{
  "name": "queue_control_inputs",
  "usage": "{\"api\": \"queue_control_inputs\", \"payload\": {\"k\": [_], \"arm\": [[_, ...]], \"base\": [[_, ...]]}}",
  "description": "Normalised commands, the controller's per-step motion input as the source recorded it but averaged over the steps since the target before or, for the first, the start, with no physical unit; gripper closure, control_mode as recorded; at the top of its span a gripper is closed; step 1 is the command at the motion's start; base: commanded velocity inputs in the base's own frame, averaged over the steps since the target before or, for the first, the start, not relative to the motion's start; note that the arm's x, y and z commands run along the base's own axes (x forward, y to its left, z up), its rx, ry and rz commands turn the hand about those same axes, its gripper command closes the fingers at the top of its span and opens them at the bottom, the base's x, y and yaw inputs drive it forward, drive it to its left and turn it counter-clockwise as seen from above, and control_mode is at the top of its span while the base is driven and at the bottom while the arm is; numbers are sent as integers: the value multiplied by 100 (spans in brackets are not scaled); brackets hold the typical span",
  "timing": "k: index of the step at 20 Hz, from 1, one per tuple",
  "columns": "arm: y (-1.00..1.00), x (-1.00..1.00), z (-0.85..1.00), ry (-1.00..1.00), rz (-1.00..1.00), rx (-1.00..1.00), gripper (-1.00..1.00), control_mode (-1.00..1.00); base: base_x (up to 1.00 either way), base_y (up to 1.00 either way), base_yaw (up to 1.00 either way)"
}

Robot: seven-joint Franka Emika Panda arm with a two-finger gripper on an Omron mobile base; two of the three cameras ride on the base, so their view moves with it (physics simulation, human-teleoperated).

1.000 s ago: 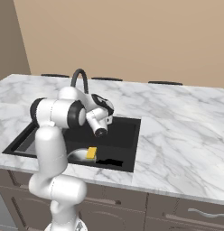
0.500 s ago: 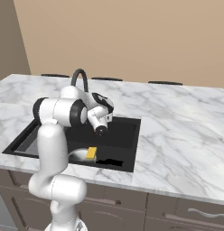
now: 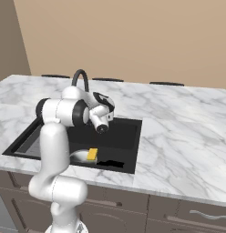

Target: Pick the pan and sponge and place them into the sink. Then turn on the water.

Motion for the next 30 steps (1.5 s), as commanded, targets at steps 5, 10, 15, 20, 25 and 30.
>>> {"api": "queue_control_inputs", "payload": {"k": [5, 10, 15, 20, 25, 30], "arm": [[2, 19, 0, 2, 0, 0, -100, -100], [1, 16, 0, 7, 0, 0, -100, -100], [0, 16, 0, 8, 0, 0, -100, -100], [0, 20, 0, 4, 1, 0, -100, -100], [0, 19, -6, 0, 3, 0, -100, -100], [0, 19, -11, 0, 4, 0, -100, -100]], "base": [[0, 0, 0], [0, 0, 0], [0, 0, 0], [0, 0, 0], [0, 0, 0], [0, 0, 0]]}}
